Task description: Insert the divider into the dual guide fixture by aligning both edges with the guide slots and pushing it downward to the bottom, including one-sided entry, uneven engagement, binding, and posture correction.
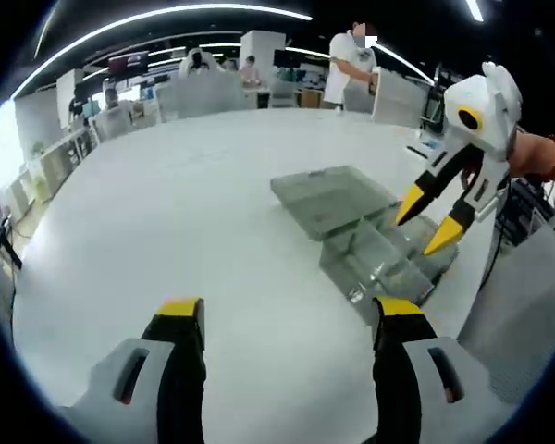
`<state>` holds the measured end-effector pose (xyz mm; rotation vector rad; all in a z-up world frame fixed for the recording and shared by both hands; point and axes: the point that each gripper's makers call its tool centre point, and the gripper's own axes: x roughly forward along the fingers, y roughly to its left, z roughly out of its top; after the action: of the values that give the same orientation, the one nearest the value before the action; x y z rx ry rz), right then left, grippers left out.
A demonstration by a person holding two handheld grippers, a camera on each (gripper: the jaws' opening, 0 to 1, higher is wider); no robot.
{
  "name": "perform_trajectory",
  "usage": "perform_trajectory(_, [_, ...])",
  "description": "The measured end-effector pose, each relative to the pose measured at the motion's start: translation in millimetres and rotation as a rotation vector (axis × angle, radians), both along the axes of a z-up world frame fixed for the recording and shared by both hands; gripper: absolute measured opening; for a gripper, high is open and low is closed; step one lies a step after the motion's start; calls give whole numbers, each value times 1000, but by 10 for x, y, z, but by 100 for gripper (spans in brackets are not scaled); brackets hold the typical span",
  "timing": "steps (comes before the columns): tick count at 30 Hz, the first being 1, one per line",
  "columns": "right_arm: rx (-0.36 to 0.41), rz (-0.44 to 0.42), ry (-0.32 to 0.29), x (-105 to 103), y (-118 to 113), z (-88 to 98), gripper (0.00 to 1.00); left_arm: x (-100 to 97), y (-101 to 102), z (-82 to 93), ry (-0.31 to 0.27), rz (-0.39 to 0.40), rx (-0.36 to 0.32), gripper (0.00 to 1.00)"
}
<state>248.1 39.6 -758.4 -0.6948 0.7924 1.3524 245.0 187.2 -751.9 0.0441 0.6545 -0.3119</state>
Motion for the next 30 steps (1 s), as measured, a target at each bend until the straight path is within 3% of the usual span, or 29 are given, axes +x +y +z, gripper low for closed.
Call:
perform_trajectory(13, [55,-60,7,-18,-21,87,24,164,377,-186,71,125,64,70])
perform_trajectory(17, [64,-70,5,-8,-24,106,24,187,459,-222,78,164,51,69])
perform_trajectory(30, [88,-88,22,-84,-30,127,23,192,700,-414,110,207,58,60])
